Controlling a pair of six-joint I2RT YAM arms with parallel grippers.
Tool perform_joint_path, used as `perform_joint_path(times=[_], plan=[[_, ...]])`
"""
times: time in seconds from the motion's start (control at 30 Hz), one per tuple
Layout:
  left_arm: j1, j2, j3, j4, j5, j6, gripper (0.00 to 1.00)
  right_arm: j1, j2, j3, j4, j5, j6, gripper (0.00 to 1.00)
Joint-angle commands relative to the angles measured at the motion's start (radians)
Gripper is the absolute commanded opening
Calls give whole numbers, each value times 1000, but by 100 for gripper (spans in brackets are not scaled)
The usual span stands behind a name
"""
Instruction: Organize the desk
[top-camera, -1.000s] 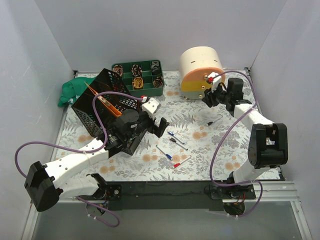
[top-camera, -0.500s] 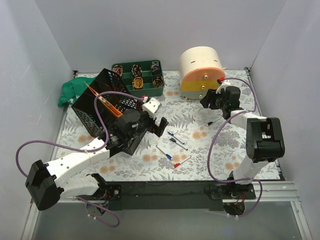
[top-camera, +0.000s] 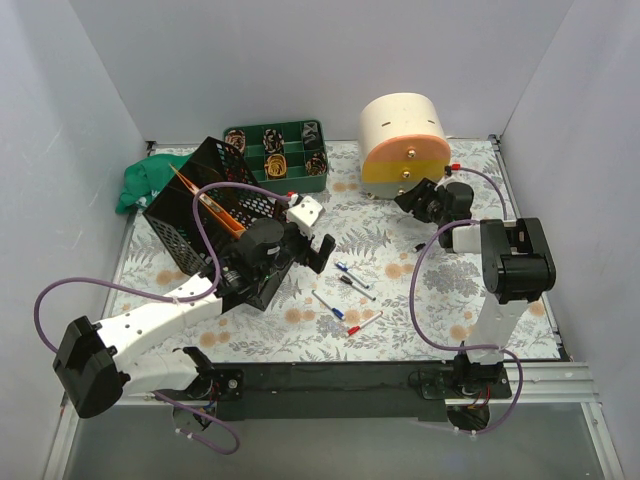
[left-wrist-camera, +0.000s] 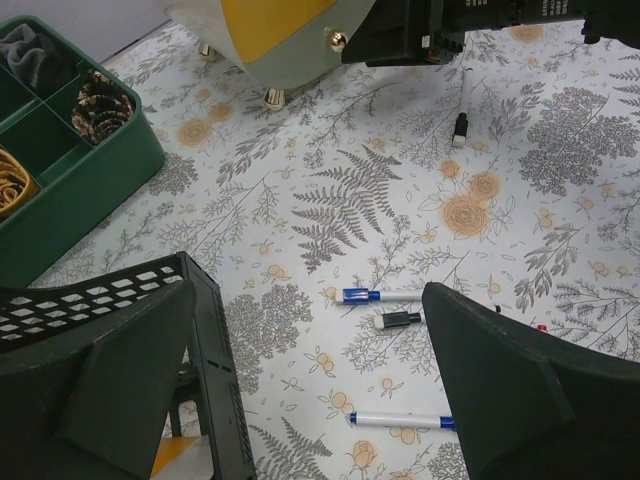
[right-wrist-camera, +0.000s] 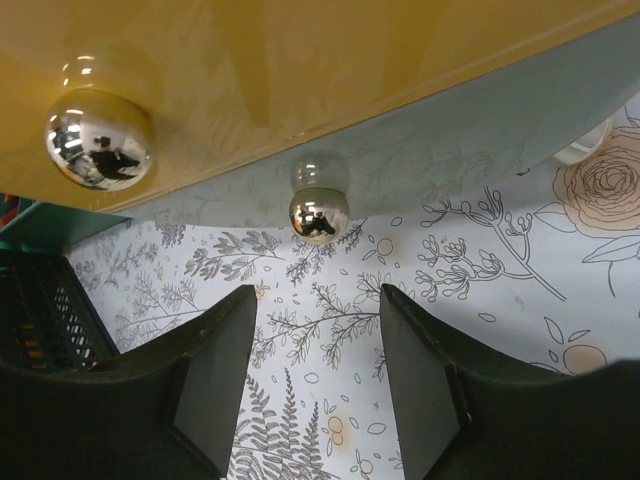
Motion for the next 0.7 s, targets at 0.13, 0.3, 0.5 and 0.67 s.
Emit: perform_joint_path(times=[0.13,0.3,0.5,0.67], plan=[[-2,22,4,-5,-22,17,98,5,44,53,184,43,84,59],[-2,30,6,-7,-22,18,98,5,81,76,192,52,136,56],[-2,33,6,-8,-28,20,98,7,94,91,192,59,145,53],[-2,36,4,-8,-27,20,98,7,105,104,192,52,150,47]])
